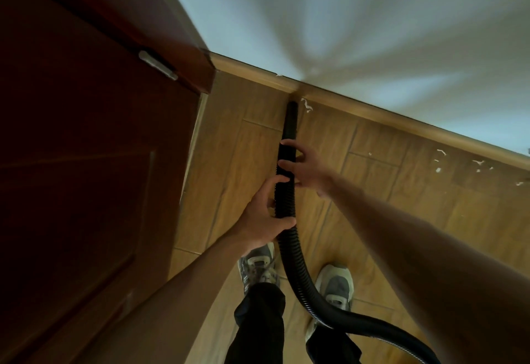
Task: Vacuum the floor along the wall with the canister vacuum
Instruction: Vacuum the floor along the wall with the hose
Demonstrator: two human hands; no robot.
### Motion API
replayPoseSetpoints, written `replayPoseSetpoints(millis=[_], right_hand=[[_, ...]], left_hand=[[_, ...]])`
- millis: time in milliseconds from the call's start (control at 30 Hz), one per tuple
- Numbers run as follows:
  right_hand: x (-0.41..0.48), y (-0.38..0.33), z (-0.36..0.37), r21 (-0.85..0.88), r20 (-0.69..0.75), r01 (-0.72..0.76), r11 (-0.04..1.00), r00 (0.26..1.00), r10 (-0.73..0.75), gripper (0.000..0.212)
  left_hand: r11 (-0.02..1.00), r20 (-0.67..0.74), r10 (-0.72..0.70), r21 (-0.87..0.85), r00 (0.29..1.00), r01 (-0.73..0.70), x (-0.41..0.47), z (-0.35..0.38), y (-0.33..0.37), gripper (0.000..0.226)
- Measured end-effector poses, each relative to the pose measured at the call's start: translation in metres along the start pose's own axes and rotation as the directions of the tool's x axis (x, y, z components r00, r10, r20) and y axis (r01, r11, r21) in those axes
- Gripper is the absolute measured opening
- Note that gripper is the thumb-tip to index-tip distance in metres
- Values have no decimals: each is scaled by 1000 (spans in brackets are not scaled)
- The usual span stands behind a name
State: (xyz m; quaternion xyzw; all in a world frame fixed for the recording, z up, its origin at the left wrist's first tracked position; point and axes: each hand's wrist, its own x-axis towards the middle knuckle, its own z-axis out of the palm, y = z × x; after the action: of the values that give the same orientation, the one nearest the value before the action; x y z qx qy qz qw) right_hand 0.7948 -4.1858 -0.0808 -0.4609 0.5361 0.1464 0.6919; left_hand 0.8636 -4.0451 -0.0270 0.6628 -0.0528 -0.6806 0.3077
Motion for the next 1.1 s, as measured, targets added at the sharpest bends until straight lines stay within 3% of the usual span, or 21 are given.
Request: replayPoseSetpoints(millis=[233, 400, 800, 1100], right_hand=[[-17, 21, -14, 79, -93, 9, 997, 996, -1, 47], [-18, 24, -14, 103, -83, 4, 995, 997, 5, 49], [13, -27, 16, -235, 18, 174, 956, 984, -175, 52], [-3, -26, 2, -204, 12, 148, 968, 989, -148, 51]], left_hand=[[994, 90, 8, 109, 996, -17, 2, 12, 1, 67], [993, 92, 6, 114, 996, -17, 3, 14, -3, 67], [996, -153, 81, -20, 985, -85, 5, 4, 3, 68], [998, -92, 67, -5, 993, -68, -2, 12, 12, 67]])
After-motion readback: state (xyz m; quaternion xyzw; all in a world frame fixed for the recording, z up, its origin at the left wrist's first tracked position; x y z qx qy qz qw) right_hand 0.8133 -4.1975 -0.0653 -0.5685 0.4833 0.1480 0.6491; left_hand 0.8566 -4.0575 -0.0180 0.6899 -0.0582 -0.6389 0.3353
